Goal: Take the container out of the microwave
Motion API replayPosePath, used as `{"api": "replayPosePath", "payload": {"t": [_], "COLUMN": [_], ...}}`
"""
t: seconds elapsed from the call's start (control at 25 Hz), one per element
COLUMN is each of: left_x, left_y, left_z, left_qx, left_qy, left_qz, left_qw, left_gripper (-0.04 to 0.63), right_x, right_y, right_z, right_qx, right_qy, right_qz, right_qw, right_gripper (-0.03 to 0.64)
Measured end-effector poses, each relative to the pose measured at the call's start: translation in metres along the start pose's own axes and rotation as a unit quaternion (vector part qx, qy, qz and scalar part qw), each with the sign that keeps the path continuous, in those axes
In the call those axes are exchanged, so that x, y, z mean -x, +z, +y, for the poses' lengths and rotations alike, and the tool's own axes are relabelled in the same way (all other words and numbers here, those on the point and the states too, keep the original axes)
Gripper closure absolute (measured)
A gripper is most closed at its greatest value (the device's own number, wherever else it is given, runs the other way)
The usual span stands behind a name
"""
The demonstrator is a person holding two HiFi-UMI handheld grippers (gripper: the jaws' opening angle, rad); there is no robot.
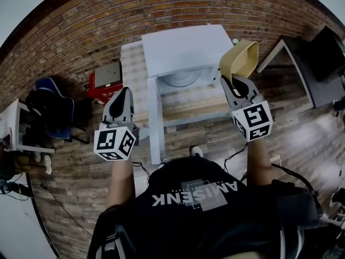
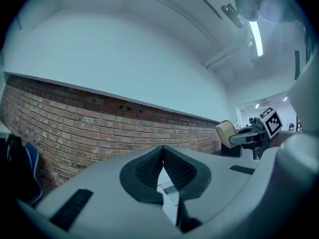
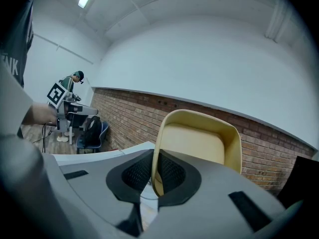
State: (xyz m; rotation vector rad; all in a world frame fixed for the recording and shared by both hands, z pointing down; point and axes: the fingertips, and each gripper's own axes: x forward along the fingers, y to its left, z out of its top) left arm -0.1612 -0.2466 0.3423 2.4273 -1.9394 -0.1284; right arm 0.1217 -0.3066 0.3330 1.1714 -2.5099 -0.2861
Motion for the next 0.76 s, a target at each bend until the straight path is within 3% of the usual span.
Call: {"api": "replayPosePath", "payload": {"t": [0.76], "left_x": [-0.0053], "left_y": [-0.0016], "left_z": [-0.0076], "left_qx": [0.002], "left_qy": [0.004], "left_qz": [0.006], "left_qw": [1.0000], "left_gripper": [0.581], "right_x": [0.0035], "right_y": [0.0033], "right_z": [-0.0077], "right_qx": [0.005], "right_qy": [0.000], "right_qz": [-0.010], "right_qw": [1.000], "right_gripper": [0.565]}}
